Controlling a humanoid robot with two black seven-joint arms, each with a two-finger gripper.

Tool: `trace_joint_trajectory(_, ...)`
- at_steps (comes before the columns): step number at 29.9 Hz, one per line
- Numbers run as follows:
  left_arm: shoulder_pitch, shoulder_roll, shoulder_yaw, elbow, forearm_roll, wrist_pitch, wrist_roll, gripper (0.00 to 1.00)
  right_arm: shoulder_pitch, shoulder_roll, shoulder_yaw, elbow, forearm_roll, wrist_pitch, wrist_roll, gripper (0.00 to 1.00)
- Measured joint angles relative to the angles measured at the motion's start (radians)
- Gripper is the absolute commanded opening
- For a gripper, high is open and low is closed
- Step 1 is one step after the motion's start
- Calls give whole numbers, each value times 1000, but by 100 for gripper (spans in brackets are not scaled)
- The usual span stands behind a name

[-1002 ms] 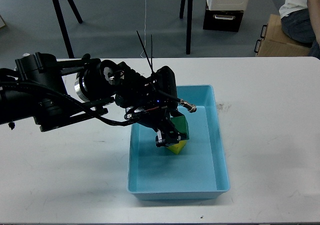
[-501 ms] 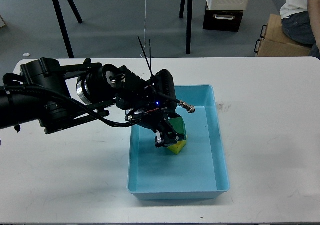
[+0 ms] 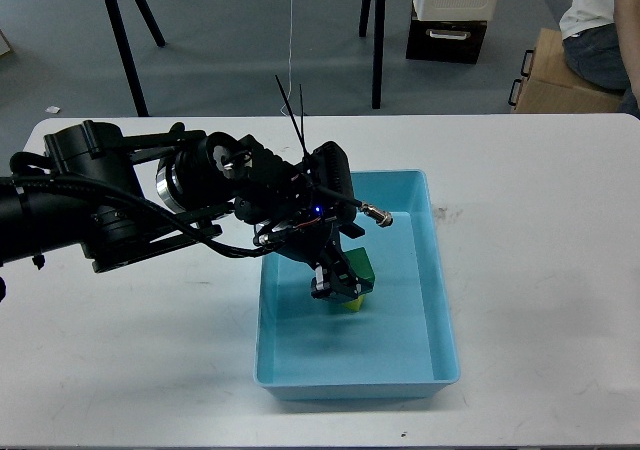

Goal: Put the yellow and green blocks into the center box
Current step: 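Carry the green cube over the tray and set it on the yellow cube, then open the left gripper and raise it away from the tray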

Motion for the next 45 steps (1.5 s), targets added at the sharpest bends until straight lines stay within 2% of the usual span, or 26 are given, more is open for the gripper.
trace_joint_trajectory(7,-9,58,-79,-19,-118,0,0,100,16,4,-13,7,-1,3,0,98)
trace_joint_trajectory(14,23,126,-308,-45,-252,0,0,99,93,7,-51,14,0,11,0,99)
trace_joint_trajectory(22,348,105,-878,-38,-312,0,0,99,240,66,-114,16,148,60,0,99)
trace_joint_trajectory(26,451,55,-1007,-43,-354,0,0,99,315,82,-137,16,322,122,-24,99)
trace_joint_trajectory(30,547,44,-1071,-57,-493,0,4,99,367,84,-139,16,513,174,-92,99)
trace_joint_trajectory(32,602,45,-1092,-70,-610,1,61,99,379,84,-138,16,600,196,-120,99)
trace_joint_trajectory(34,665,47,-1113,-94,-767,32,168,100,382,84,-138,17,704,223,-144,99)
trace_joint_trajectory(38,778,50,-1144,-145,-1140,186,372,100,369,84,-139,29,903,278,-185,99)
trace_joint_trajectory(39,801,50,-1146,-155,-1223,227,406,100,362,84,-140,36,937,288,-193,99)
trace_joint_trajectory(41,853,51,-1156,-177,-1397,306,453,100,340,86,-143,51,989,311,-207,99)
trace_joint_trajectory(45,950,39,-1225,-233,-1606,360,472,100,295,117,-144,85,1015,338,-230,99)
